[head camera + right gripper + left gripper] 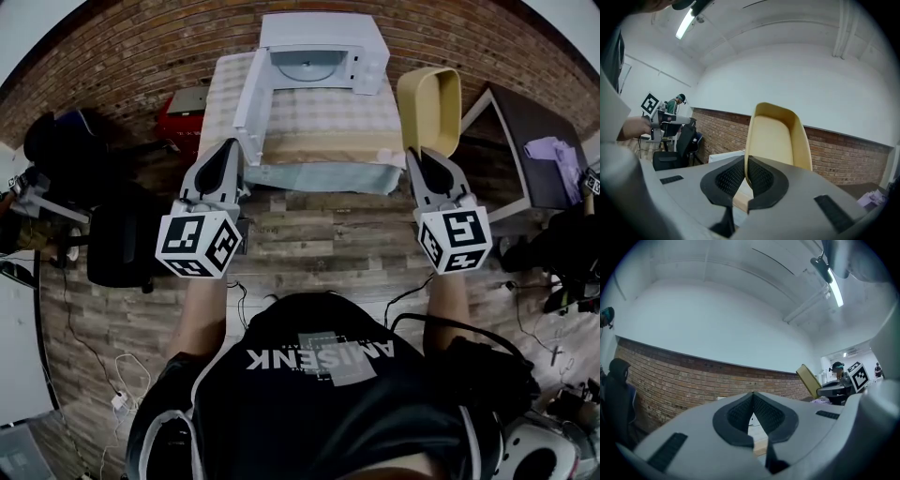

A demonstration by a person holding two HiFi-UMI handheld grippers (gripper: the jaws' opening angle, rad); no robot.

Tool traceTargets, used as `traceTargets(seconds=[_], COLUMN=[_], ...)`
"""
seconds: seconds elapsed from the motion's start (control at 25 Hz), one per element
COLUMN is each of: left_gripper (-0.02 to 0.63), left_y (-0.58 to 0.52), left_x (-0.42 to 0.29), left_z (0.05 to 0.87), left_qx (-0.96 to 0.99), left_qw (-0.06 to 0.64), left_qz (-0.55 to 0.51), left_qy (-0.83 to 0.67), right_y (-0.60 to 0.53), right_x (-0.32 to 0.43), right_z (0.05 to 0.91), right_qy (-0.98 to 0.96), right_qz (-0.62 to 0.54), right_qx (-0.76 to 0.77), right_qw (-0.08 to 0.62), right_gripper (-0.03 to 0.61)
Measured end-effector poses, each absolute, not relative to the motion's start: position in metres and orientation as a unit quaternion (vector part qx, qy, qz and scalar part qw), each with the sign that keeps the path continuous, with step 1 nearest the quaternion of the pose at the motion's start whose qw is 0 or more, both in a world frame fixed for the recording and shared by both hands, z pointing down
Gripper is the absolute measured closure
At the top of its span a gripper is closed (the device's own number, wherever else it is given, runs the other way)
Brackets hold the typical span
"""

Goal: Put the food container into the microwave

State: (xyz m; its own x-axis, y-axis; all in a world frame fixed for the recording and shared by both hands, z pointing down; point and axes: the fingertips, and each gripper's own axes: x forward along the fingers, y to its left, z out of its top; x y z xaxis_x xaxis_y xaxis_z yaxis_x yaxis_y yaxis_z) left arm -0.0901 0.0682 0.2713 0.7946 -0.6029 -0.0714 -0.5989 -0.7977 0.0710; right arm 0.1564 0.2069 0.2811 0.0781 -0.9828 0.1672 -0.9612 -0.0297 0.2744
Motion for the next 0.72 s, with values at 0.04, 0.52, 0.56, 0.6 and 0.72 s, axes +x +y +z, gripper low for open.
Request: traceTargets(seconds=[0.04, 0.52, 0.56, 0.6, 0.72], left_gripper=[0.601, 0.601, 0.601, 0.601, 0.601], left_y=[0.07, 0.104, 0.105, 0.105, 0.102], left_x=[-0.087, -0.032, -0.028, -0.024, -0.017], left_z=[0.273, 0.281, 0.282, 0.285, 0.299], left_qx=[0.947, 0.94, 0.941, 0.942, 0.943], left_qw=[0.022, 0.0, -0.004, -0.007, -0.002], left_qz=[-0.042, -0.029, -0.028, -0.026, -0.014], left_qy=[-0.319, -0.339, -0.338, -0.336, -0.332], right_y=[0.209, 0.219, 0.217, 0.215, 0.207], right_x=[0.159, 0.208, 0.21, 0.211, 0.21], right_z=[0.282, 0.298, 0.3, 0.303, 0.314], right_qy=[-0.679, -0.713, -0.715, -0.716, -0.72], right_qz=[-0.034, -0.036, -0.036, -0.034, -0.024], right_qx=[0.716, 0.684, 0.682, 0.681, 0.677], right_qw=[0.159, 0.151, 0.15, 0.149, 0.152], right_gripper=[0.531, 0.531, 0.531, 0.531, 0.531])
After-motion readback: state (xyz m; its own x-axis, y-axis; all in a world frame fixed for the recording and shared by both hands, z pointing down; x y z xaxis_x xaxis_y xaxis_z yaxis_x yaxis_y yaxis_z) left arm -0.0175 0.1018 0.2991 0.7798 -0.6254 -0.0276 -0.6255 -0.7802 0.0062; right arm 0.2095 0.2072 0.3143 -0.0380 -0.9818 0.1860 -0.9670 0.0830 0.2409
